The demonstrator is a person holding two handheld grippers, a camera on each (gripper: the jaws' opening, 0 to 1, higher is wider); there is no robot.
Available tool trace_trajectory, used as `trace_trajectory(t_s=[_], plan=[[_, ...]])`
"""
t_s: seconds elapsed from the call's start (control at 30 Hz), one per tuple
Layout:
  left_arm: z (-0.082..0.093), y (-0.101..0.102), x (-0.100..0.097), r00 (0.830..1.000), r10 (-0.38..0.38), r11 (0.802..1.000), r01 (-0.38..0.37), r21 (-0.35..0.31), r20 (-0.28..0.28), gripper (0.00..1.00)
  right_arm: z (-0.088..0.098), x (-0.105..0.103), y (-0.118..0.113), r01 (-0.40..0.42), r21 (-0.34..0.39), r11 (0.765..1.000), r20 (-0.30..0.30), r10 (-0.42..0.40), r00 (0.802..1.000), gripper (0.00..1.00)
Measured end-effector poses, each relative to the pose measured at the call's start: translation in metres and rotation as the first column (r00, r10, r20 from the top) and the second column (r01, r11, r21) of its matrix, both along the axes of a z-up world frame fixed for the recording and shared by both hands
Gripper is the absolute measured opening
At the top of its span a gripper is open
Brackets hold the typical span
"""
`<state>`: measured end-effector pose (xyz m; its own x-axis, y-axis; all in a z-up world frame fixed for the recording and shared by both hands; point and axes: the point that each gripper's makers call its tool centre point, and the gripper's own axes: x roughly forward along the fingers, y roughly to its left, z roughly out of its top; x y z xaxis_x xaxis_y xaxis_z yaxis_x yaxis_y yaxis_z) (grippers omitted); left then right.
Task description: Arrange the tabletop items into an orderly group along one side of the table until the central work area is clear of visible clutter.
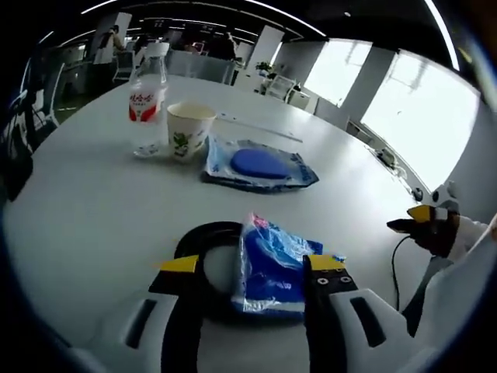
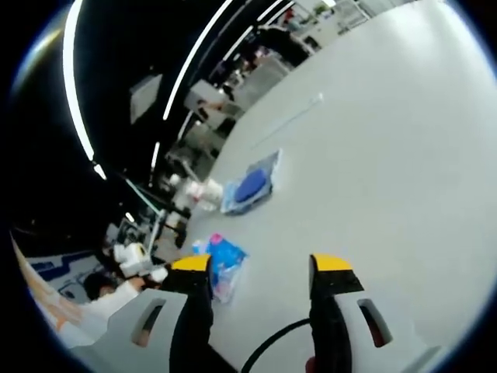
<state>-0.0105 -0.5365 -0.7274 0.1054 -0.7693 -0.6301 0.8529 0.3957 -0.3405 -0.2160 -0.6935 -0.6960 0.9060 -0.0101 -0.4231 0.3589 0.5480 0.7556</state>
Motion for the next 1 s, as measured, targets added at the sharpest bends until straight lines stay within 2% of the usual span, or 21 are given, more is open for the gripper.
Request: trace_trajectory(t_s=[0.17,0.3,0.37,0.53,0.8,1.0], plan=[[-0.006,0.003,-0.004,0.999,0.018,1.000,-0.018,0.020,-0.026,0.26,-0.007,0.004,0.017,-0.058,0.040,0.998,-0.022,0.059,0.998,0.49],[-0.008,0.005,-0.005,0.999,0.037,0.999,-0.037,0.022,-0.028,0.20,-0.009,0.009,0.030,-0.121,0.046,0.992,-0.030,0.122,0.992,0.51],[-0.009,0.009,-0.004,0.999,0.038,0.999,-0.037,0.028,-0.028,0.05,-0.009,0.012,0.036,-0.143,0.054,0.988,-0.030,0.145,0.989,0.52],[-0.008,0.015,0.000,0.997,0.077,0.997,-0.077,0.017,-0.026,0.03,-0.010,0.015,0.046,-0.188,0.059,0.980,-0.037,0.190,0.981,0.54],[-0.003,0.012,-0.009,0.980,0.150,0.987,-0.155,-0.028,-0.132,0.00,-0.009,0.029,0.062,-0.253,0.069,0.965,-0.038,0.256,0.966,0.60],[0.015,-0.006,-0.023,0.980,0.110,0.988,-0.127,-0.091,-0.167,0.00,-0.001,0.050,0.077,-0.329,0.043,0.943,-0.018,0.330,0.944,0.59]])
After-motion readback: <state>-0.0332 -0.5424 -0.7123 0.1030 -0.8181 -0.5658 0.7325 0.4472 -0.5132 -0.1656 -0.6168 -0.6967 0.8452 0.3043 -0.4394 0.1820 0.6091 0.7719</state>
